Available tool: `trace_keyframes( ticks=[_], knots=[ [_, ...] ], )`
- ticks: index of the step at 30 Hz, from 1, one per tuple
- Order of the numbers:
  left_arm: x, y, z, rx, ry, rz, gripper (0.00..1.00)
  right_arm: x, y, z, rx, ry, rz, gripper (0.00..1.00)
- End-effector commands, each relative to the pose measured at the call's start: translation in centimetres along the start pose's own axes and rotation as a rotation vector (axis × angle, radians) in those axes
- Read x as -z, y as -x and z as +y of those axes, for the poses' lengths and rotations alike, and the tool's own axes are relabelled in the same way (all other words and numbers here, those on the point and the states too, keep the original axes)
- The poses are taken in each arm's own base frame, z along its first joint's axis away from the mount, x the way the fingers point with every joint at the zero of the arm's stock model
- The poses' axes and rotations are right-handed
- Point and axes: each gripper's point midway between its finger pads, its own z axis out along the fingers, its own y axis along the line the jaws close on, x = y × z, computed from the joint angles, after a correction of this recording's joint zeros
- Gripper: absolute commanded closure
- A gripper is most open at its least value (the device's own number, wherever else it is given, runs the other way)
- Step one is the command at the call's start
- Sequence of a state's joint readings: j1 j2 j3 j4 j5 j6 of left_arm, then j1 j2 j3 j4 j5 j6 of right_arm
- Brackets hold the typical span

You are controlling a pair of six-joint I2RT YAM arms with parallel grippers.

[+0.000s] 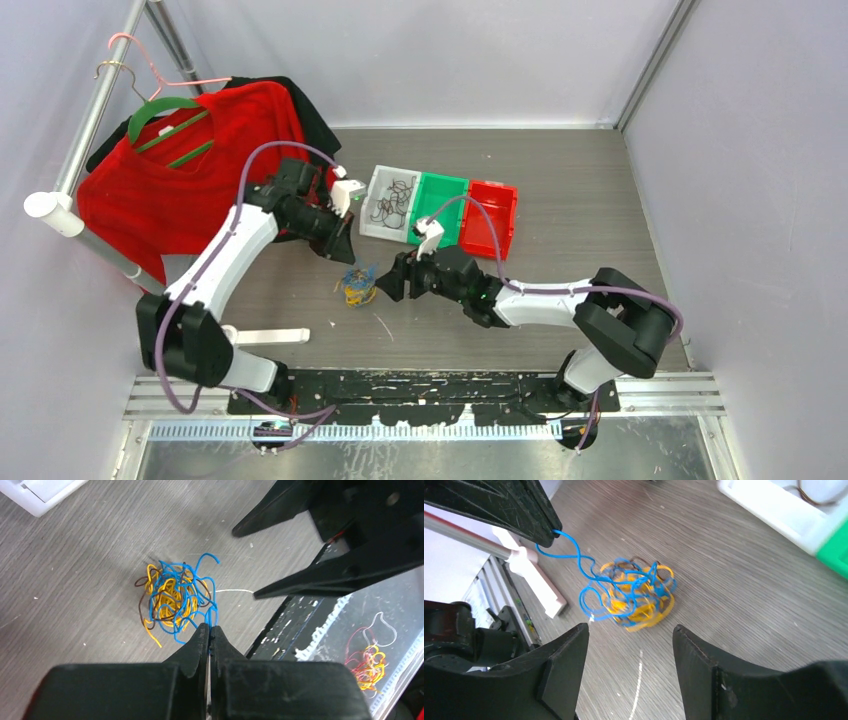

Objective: Untangle the cables

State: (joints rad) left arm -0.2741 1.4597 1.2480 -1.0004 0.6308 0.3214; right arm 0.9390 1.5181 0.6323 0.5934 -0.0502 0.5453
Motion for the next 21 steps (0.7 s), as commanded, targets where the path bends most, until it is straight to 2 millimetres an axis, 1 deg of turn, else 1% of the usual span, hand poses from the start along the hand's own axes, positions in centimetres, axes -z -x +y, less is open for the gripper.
trace_keyframes(
  ticks=[1, 6, 11, 15, 18, 21],
  knots=[
    [3.0, 1.0, -3.4, 0.048, -0.028, -0.072, 1.0, -0.1, 6.1, 4.6, 0.14, 0.077, -0.19, 0.32],
    [5.3, 1.8, -5.1, 0.064, -0.02, -0.11, 1.0, 0.3, 7.8, 6.5, 0.163, 0.121, -0.256, 0.28],
    [7.6, 3.5, -7.7, 0.097, -0.071, -0.168, 1.0, 0.2, 8.4, 8.4, 0.22, 0.162, -0.273, 0.26],
    [9.2, 4.7, -9.1, 0.103, -0.09, -0.204, 1.0, 0.0, 9.3, 10.0, 0.235, 0.212, -0.299, 0.26],
    [9.9, 5.2, -9.9, 0.1, -0.094, -0.219, 1.0, -0.2, 10.1, 11.0, 0.239, 0.228, -0.32, 0.26],
    [10.2, 5.4, -10.6, 0.112, -0.116, -0.221, 1.0, -0.8, 11.3, 11.0, 0.232, 0.196, -0.36, 0.27]
  ],
)
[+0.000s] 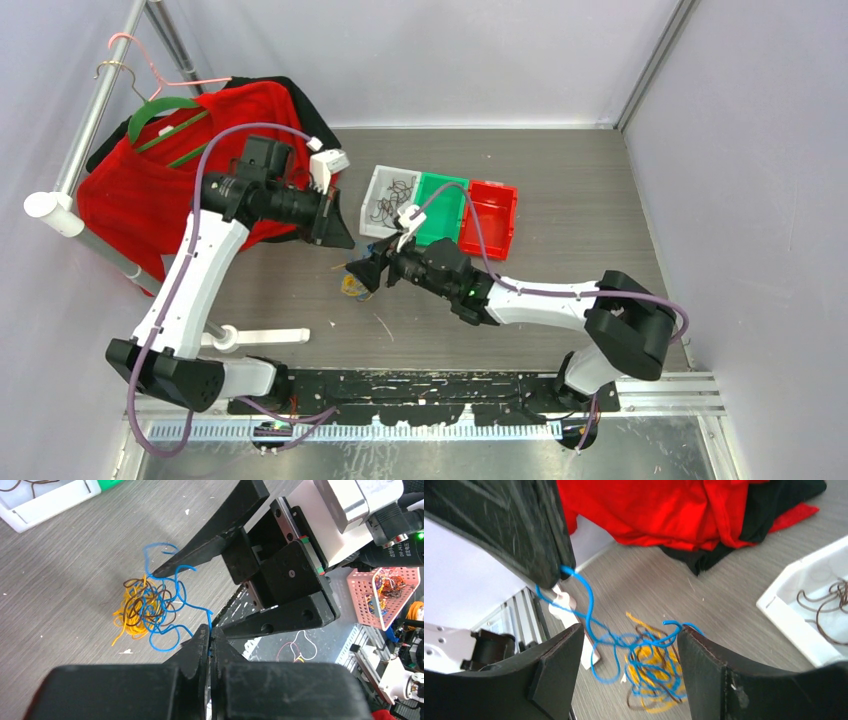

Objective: Untangle the cables

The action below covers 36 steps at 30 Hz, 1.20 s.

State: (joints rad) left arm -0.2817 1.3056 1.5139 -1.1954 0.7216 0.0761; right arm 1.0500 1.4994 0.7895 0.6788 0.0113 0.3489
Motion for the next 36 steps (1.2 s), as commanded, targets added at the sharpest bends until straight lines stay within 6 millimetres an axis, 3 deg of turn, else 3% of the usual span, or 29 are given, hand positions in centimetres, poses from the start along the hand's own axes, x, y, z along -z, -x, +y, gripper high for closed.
trace_keyframes(
  ticks=[1, 4, 7, 19, 26, 32, 36],
  knots=[
    [1.3, 0.5, -3.1, 0.028, -0.072, -0.026, 1.0, -1.7, 5.3, 1.4, 0.026, 0.011, -0.163, 0.28],
    [1.1, 0.7, -3.8, 0.042, -0.097, -0.028, 1.0, -2.5, 5.0, 1.1, 0.037, -0.022, -0.171, 0.28],
    [1.4, 1.0, -4.7, 0.052, -0.127, -0.037, 1.0, -3.0, 3.5, 0.1, 0.036, -0.069, -0.153, 0.29],
    [3.9, 4.2, -7.3, 0.004, -0.149, -0.127, 1.0, -1.4, -5.8, -5.3, -0.004, -0.224, -0.037, 0.33],
    [5.7, 5.7, -8.4, -0.071, -0.134, -0.169, 1.0, 0.9, -9.6, -7.5, -0.022, -0.296, 0.027, 0.36],
    [8.2, 7.8, -9.7, -0.185, -0.087, -0.278, 1.0, 4.1, -11.5, -9.6, -0.051, -0.384, 0.037, 0.38],
    [9.6, 9.2, -9.3, -0.259, -0.004, -0.324, 1.0, 6.2, -12.9, -10.4, -0.072, -0.41, 0.053, 0.38]
  ],
)
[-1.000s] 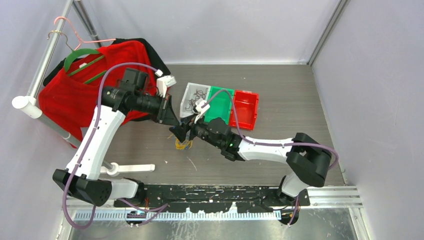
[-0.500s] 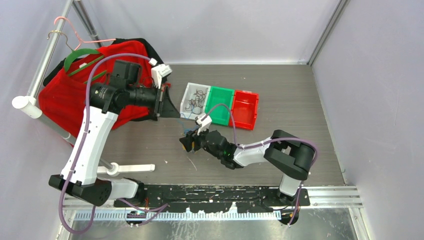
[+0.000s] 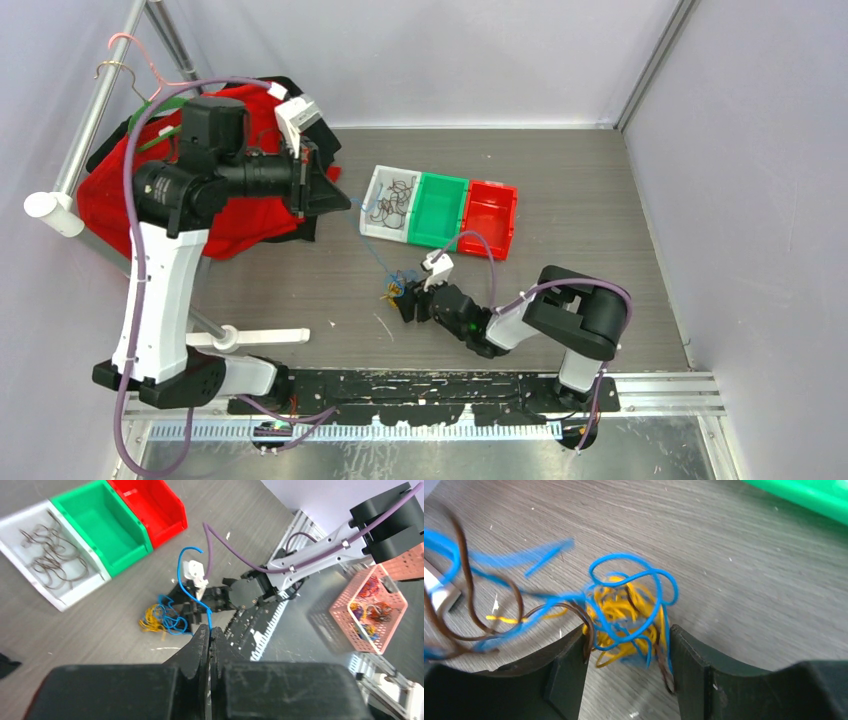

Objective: Untangle the cables

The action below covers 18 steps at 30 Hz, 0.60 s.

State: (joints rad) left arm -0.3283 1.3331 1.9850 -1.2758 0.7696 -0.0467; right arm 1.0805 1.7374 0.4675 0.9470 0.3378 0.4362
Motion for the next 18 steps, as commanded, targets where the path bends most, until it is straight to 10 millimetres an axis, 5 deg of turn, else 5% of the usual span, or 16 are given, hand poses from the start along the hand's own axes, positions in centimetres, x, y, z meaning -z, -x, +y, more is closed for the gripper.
trace_keyframes(
  ticks=[1, 10, 13, 18],
  knots=[
    [2.0, 2.7, -0.4, -0.144, 0.074, -0.084, 1.0, 1.3, 1.4, -0.6, -0.065, -0.023, -0.077, 0.38],
    [4.7, 6.8, 0.6, -0.325, 0.251, -0.227, 1.0, 2.9, 1.6, -0.2, -0.11, 0.022, -0.09, 0.35],
    [4.1, 5.9, 0.3, -0.297, 0.208, -0.205, 1.0, 3.7, 3.8, 1.4, -0.104, 0.085, -0.117, 0.33],
    [2.5, 3.7, 0.2, -0.224, 0.132, -0.148, 1.0, 4.9, 10.3, 5.8, -0.021, 0.213, -0.172, 0.29]
  ],
)
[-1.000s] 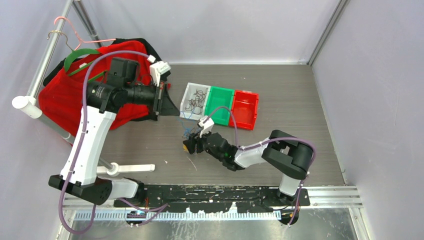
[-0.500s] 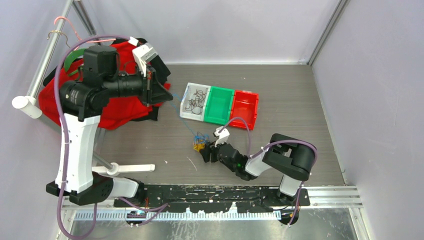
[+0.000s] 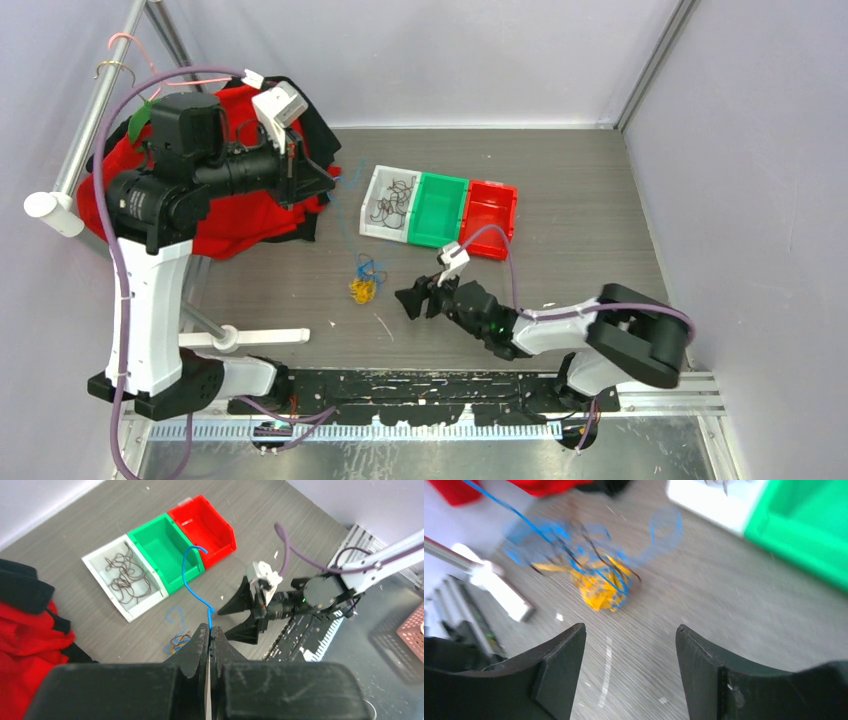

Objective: Untangle the cables

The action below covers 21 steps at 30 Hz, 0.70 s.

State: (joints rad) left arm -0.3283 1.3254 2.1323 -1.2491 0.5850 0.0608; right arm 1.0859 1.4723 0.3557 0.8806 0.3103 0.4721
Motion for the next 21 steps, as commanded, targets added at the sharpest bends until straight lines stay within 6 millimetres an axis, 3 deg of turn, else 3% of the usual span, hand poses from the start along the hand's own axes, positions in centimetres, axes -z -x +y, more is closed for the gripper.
trace_keyframes(
  ticks=[1, 5, 10, 16, 21],
  knots=[
    [-0.4, -0.4, -1.1, 0.012, -0.069, -0.014, 1.0, 0.1, 8.1, 6.4, 0.059, 0.178, -0.118, 0.28],
    [-0.6, -1.1, -1.8, 0.034, -0.114, 0.006, 1.0, -0.6, 13.2, 10.9, 0.142, 0.288, -0.166, 0.26],
    [-0.4, -1.3, -2.1, 0.033, -0.124, 0.008, 1.0, -2.7, 15.8, 15.1, 0.181, 0.404, -0.186, 0.26],
    [0.2, -0.9, -2.6, 0.034, -0.126, -0.004, 1.0, -7.1, 16.6, 14.5, 0.141, 0.312, -0.25, 0.32],
    [0.6, -0.3, -2.8, 0.029, -0.126, -0.023, 1.0, -10.0, 14.1, 13.1, 0.138, 0.261, -0.21, 0.36]
  ],
)
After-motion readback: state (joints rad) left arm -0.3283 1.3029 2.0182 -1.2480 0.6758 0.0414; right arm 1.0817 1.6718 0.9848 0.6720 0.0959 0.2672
